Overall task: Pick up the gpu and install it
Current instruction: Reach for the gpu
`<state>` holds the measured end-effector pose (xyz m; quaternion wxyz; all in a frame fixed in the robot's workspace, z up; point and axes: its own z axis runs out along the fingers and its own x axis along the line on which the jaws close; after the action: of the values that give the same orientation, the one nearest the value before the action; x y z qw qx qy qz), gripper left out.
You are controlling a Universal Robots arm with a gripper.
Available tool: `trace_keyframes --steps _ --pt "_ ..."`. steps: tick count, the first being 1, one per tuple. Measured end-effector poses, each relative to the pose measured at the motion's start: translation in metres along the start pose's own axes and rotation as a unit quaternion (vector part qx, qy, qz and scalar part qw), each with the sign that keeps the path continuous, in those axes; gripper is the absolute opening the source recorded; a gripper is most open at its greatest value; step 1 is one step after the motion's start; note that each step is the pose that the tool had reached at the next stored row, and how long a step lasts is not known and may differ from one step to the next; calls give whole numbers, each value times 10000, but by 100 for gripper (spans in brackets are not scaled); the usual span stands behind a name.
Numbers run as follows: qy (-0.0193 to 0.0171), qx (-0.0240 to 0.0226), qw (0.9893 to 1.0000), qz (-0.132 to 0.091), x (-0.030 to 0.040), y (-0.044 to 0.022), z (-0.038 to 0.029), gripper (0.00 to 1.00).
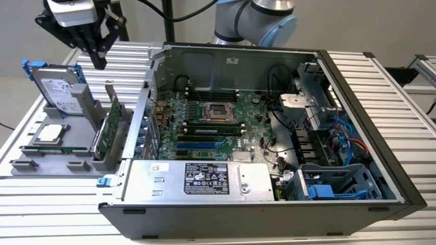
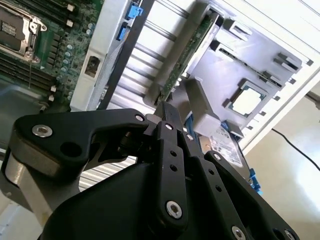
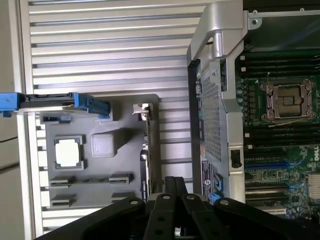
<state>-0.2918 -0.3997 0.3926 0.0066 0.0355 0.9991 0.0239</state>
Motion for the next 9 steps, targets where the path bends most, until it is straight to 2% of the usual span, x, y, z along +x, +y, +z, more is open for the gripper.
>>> trace_keyframes --steps 9 --pt "0 0 10000 0 78 -6 -1 0"
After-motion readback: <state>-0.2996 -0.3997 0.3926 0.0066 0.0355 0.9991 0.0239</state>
